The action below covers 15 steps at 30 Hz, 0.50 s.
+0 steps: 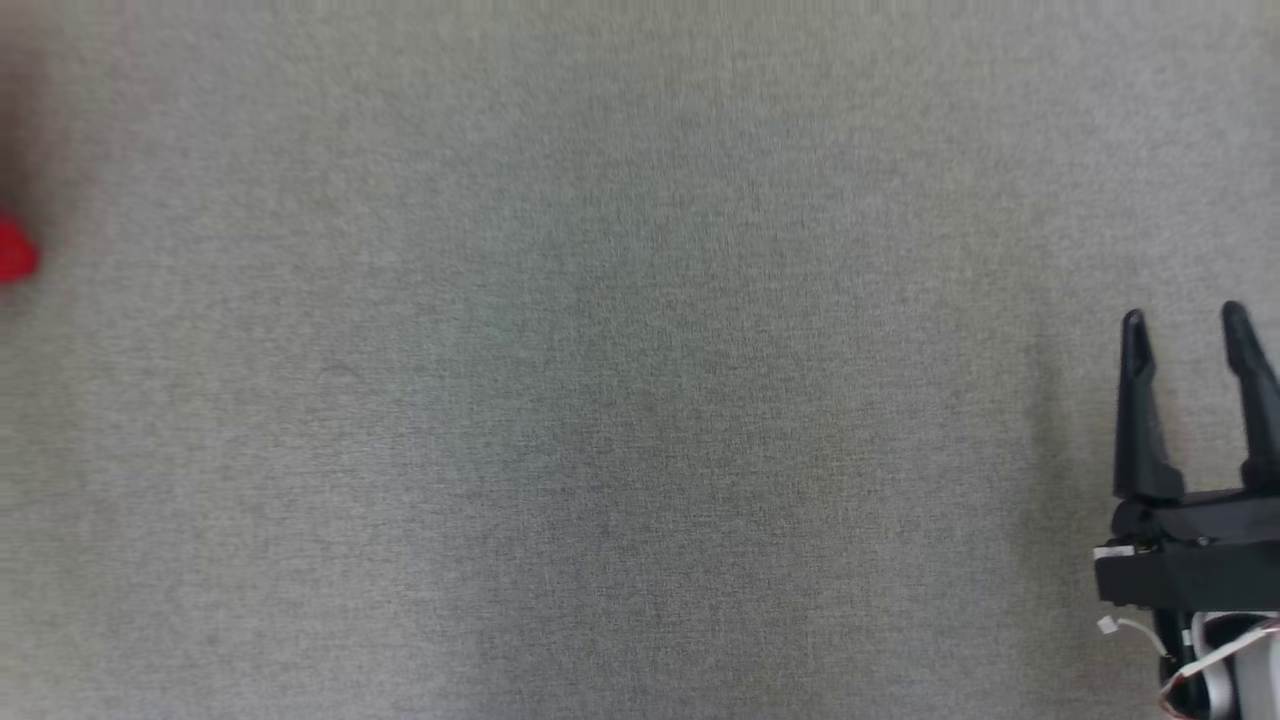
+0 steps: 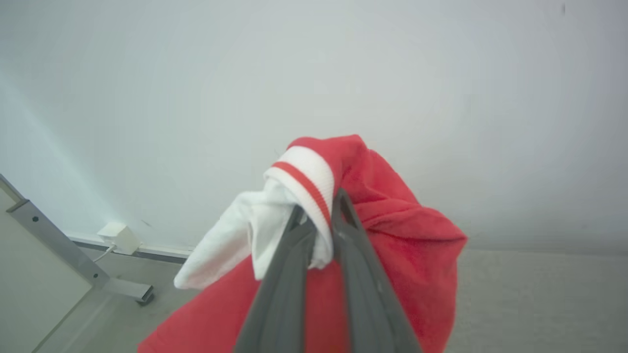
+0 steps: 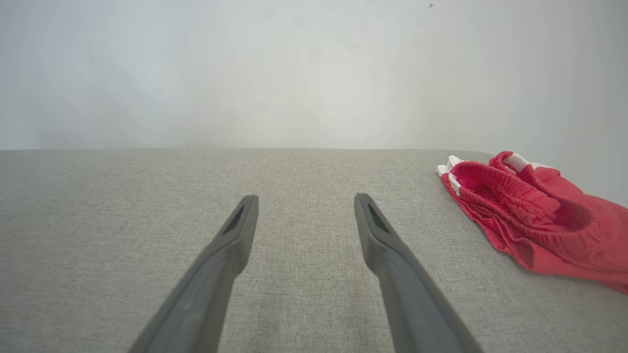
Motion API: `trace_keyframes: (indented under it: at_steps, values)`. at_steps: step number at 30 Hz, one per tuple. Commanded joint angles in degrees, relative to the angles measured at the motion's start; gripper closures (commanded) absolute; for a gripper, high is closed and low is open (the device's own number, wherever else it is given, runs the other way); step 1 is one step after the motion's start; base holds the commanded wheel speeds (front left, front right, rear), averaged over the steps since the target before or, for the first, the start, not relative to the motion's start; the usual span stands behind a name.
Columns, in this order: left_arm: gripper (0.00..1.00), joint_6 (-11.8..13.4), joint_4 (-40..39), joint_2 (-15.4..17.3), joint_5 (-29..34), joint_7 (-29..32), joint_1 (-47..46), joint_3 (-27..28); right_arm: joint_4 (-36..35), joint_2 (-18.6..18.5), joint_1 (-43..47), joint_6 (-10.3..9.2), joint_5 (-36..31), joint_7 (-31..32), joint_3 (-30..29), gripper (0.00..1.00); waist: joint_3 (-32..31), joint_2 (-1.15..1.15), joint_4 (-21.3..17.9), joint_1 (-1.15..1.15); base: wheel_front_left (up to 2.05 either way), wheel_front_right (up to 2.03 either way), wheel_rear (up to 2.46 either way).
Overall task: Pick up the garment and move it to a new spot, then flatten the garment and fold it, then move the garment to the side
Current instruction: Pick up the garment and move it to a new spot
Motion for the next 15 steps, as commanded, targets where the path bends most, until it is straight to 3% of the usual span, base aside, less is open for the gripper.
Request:
trace_keyframes:
  at_steps: [1, 8, 15]
  values:
    - [1.0, -0.1, -1.9, -0.2, 0.5, -0.7, -1.6, -1.0, 0.9, 0.5, 0.1, -0.17, 0.4, -0.5, 0.3, 0.0, -3.4, 0.0, 0.7, 0.0, 0.0, 0.0, 0.0]
    - [1.0, -0.5, -12.5, -1.7, 1.3, 1.7, -5.0, -7.2, 4.4, 2.6, 0.1, -0.17, 1.1, -2.0, 1.2, 0.0, -7.8, 0.0, -1.3, 0.0, 0.0, 0.0, 0.0]
    - [1.0, -0.5, -26.6, -5.2, -1.7, 9.7, -6.0, -15.0, 7.9, 5.2, 0.0, -0.17, 2.0, -3.1, 2.1, 0.0, -10.6, 0.0, -7.3, 0.0, 0.0, 0.0, 0.0]
